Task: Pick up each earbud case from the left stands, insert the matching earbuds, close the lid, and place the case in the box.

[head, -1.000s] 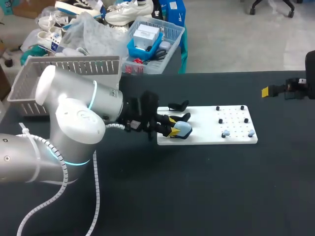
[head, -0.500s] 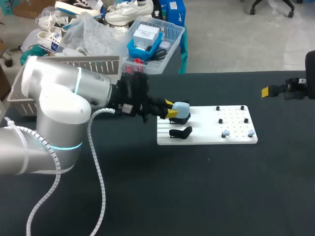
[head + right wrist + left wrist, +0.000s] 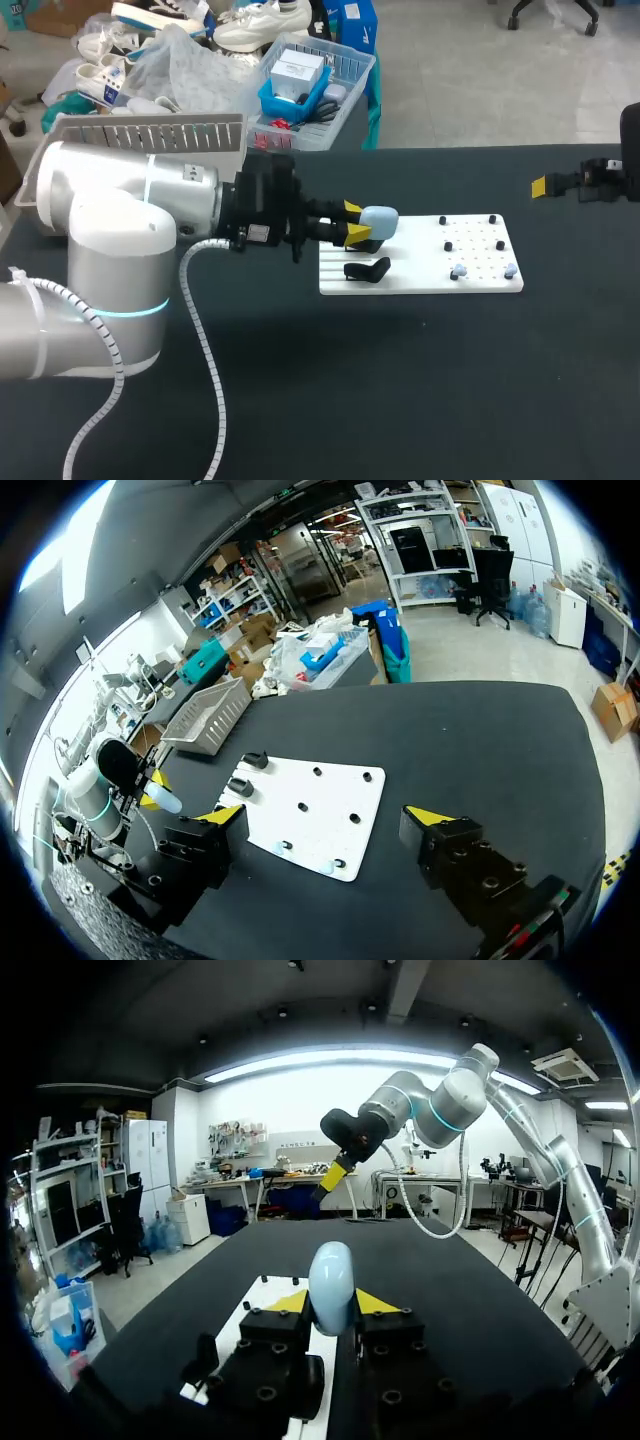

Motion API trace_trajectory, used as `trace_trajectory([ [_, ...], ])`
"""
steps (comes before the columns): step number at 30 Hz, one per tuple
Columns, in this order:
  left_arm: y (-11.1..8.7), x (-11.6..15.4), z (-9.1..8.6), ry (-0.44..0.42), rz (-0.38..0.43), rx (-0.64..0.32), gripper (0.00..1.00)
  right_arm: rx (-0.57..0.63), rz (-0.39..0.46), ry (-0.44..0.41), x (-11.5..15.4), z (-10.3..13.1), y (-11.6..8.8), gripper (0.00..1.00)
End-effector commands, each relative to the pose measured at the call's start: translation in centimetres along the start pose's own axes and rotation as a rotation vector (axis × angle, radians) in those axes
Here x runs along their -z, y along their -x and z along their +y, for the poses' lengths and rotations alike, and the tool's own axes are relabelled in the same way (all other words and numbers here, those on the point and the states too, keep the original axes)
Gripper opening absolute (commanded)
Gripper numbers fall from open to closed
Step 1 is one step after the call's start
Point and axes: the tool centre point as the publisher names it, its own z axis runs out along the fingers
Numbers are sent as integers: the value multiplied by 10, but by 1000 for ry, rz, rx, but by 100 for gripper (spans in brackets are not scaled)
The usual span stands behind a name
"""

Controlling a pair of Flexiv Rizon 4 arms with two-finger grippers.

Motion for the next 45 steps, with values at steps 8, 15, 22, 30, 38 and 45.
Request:
trace_trajectory([
  [8, -1, -14, -17, 58, -134, -88, 0, -1, 2, -6, 1, 1, 1, 100],
  [15, 0, -17, -18, 58, -139, -101, 0, -1, 2, -6, 1, 1, 1, 100],
  [22, 0, -17, -18, 58, -139, -101, 0, -1, 2, -6, 1, 1, 1, 100],
  [30, 0, -17, -18, 58, -139, -101, 0, -1, 2, -6, 1, 1, 1, 100],
  [38, 0, -17, -18, 58, -139, -101, 0, -1, 2, -6, 1, 1, 1, 100],
  [45, -4, -14, -16, 76, -116, -127, 0, -1, 2, -6, 1, 1, 1, 100],
])
